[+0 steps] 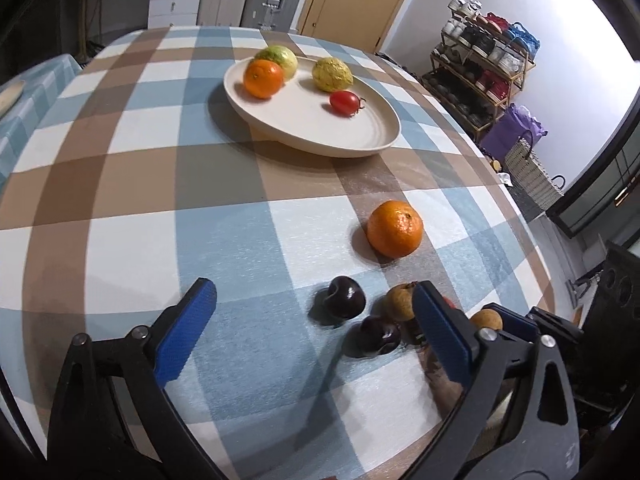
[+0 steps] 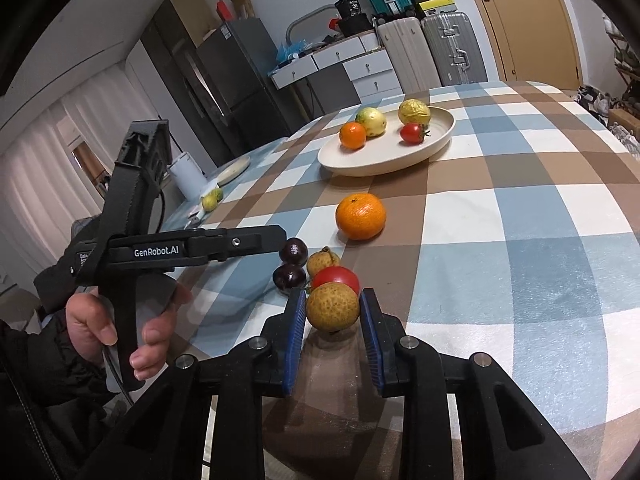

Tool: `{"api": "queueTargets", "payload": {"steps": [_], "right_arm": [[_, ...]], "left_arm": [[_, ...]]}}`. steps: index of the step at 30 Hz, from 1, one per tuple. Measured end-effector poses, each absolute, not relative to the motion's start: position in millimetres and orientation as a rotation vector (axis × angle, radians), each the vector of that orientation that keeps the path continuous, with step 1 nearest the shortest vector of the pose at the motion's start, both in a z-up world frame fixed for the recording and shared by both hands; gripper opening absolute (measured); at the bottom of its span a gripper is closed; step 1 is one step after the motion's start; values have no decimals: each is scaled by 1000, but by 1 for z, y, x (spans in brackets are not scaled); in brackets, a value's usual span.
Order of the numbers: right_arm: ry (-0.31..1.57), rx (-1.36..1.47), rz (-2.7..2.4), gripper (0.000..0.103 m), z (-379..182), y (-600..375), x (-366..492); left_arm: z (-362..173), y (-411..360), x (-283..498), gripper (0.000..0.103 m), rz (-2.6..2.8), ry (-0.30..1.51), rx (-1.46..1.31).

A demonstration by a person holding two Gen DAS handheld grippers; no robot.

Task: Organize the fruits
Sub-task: 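Grasp the small brown fruit with the right gripper while the left grasps a dark plum, then carry the plum and brown fruit toward the cream plate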

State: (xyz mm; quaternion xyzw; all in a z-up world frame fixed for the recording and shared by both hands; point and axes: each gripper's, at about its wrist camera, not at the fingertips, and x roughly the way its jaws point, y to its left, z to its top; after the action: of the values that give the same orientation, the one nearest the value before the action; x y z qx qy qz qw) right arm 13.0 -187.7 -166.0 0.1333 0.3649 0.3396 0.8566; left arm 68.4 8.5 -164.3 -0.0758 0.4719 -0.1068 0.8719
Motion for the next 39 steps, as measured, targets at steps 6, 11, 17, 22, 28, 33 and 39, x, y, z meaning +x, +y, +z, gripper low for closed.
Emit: {"api": "queueTargets", "payload": {"steps": [6,11,17,22,28,33,39], "right_arm": [[766,324,715,28,-172,-198,18],[765,341,720,28,-174,-201,19],[751,341,732,28,-172,-201,17],[741,338,731,28,-171,-202,16],[726,337,735,28,-166,-203,20],[697,336,745,28,-152,-206,33],[685,310,744,28,-133,-206,69]], "left_arm": [[-171,3,72,62,-255,1025,-193],[-172,-1,74,42,-247,1051,-178],[-173,-5,71,23,-277,1054,-174],[-172,-8,71,21,-282,1048,-154],[-161,0,74,21,-283,1014,-168],[-144,11,89,21,-281,971,-181],[-119,17,126,21,-286,915,-179]]}}
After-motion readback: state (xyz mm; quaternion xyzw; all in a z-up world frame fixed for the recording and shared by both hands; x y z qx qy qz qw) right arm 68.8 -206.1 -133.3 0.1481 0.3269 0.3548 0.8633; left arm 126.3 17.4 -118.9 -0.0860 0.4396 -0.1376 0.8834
